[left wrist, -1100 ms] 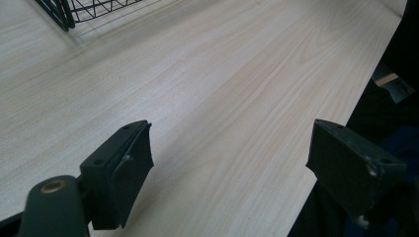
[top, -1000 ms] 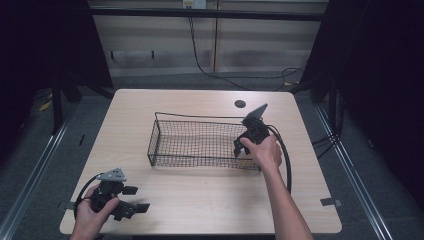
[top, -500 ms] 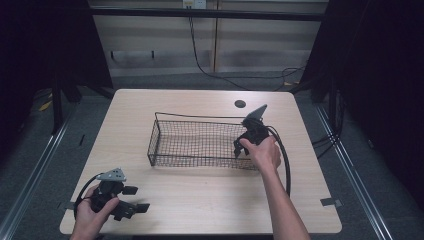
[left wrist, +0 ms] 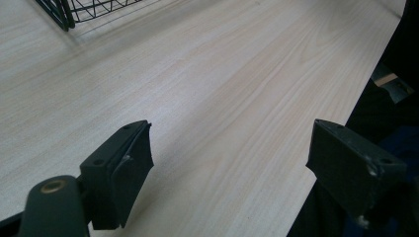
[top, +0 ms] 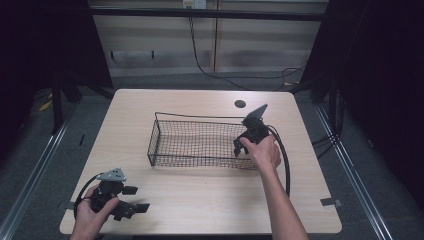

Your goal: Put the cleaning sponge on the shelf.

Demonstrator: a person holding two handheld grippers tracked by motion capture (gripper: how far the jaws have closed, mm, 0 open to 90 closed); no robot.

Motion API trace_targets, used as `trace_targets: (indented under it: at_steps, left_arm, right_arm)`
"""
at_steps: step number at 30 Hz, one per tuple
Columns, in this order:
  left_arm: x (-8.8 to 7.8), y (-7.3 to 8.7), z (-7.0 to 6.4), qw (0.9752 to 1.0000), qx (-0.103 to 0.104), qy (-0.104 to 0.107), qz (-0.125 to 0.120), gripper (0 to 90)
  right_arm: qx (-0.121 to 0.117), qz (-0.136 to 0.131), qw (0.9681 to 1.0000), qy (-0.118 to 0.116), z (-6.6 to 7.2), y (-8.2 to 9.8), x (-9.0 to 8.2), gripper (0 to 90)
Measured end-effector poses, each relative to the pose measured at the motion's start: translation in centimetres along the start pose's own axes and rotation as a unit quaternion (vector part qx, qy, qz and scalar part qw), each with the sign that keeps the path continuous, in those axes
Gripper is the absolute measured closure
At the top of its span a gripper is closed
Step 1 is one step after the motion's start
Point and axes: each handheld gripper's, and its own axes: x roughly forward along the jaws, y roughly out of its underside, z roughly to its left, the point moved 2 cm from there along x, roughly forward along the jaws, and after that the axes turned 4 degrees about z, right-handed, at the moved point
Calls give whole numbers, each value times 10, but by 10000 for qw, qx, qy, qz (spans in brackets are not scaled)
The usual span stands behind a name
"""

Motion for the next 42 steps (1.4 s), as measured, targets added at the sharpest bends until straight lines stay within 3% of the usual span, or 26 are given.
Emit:
trace_targets:
  at_steps: [9,20,33,42]
  left_arm:
    - [0,0,0,10000,13,-16,11,169]
    - [0,0,0,10000,9,-17,17,169]
    - [1,0,0,10000,-24,-9,12,170]
    - [1,0,0,10000,-19,-48,26,169]
  right_arm:
    - [-127,31,9999,-37,0,2,-4,169]
    - [-232,-71,9996,-111,0,6,-12,155]
    - [-455,-284,9976,-429,-7,15,-26,156]
    - [-709,-453,9936,-748,-8,25,-37,193]
